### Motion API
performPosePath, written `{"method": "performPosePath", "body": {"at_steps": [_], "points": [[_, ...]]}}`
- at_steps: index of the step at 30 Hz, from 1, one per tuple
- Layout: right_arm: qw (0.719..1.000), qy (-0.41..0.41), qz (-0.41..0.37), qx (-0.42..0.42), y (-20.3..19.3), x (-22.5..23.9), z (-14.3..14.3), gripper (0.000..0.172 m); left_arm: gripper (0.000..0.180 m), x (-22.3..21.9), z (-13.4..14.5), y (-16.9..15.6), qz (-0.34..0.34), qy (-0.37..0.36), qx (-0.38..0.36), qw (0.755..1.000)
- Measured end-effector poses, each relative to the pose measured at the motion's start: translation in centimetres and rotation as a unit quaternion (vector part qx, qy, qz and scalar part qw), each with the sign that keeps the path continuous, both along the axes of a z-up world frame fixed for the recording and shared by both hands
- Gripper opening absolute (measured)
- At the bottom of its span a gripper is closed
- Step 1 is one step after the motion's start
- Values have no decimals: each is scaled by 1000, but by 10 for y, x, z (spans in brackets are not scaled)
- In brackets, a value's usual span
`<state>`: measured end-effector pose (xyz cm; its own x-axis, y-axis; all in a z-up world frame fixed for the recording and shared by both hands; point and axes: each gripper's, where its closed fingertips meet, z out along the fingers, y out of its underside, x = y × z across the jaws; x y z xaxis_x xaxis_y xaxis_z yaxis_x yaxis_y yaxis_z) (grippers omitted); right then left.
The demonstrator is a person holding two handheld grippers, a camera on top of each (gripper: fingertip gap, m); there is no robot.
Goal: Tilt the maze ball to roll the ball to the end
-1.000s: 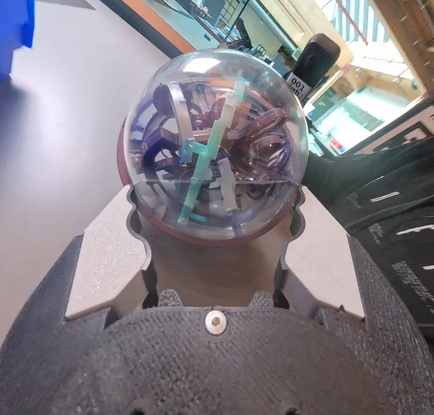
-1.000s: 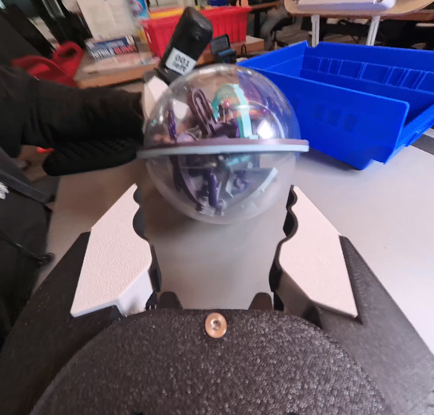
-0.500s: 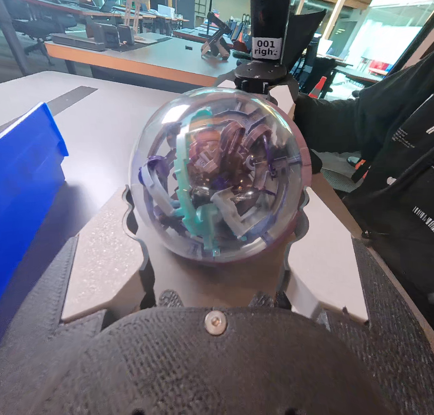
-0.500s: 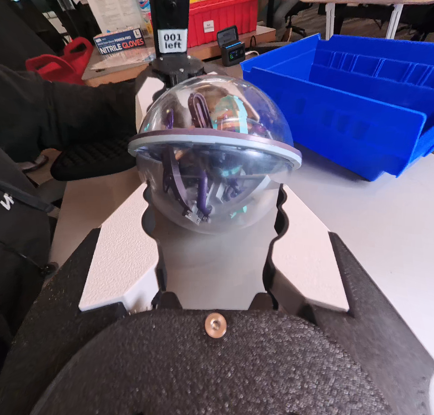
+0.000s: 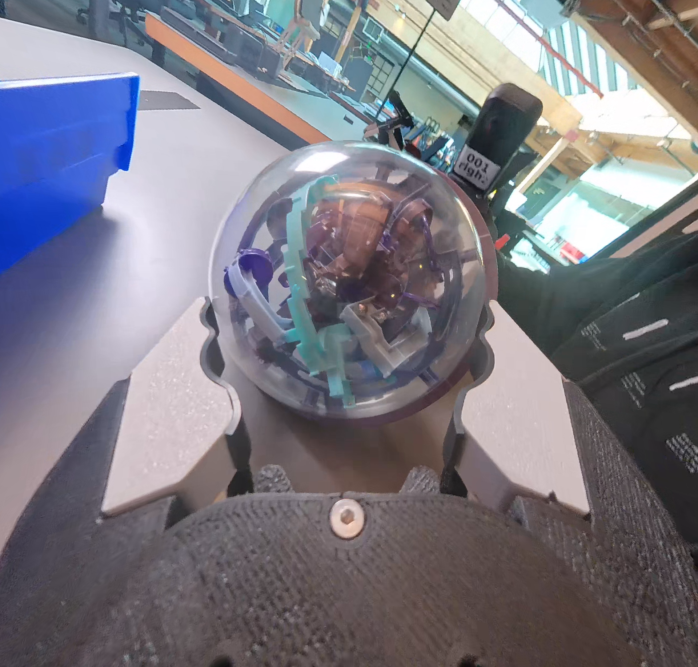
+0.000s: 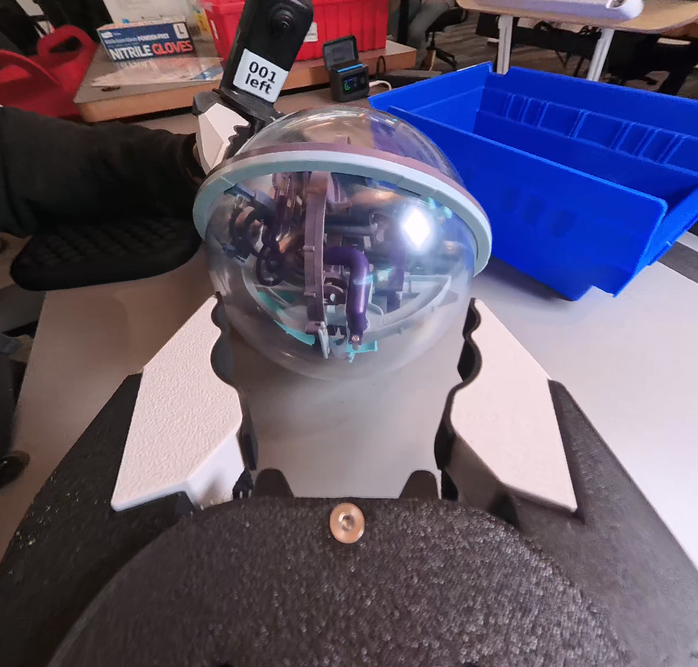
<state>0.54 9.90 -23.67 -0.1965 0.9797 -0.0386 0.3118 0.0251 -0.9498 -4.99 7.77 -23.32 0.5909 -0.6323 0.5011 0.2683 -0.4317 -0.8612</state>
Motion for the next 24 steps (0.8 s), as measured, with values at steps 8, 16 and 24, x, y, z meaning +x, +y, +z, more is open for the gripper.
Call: {"method": "performPosePath", "body": {"at_steps": [8,16,24], "points": [[999,-21,40,2,2,-6,1,112,132,-26,8,2,-42,127,84,987],[997,-31,64,18,-2,-13,4,110,139,-7,0,-3,-86,199,121,969],[997,-5,80,17,-8,-13,3,110,140,-5,-1,-11,-58,204,140,967]]}}
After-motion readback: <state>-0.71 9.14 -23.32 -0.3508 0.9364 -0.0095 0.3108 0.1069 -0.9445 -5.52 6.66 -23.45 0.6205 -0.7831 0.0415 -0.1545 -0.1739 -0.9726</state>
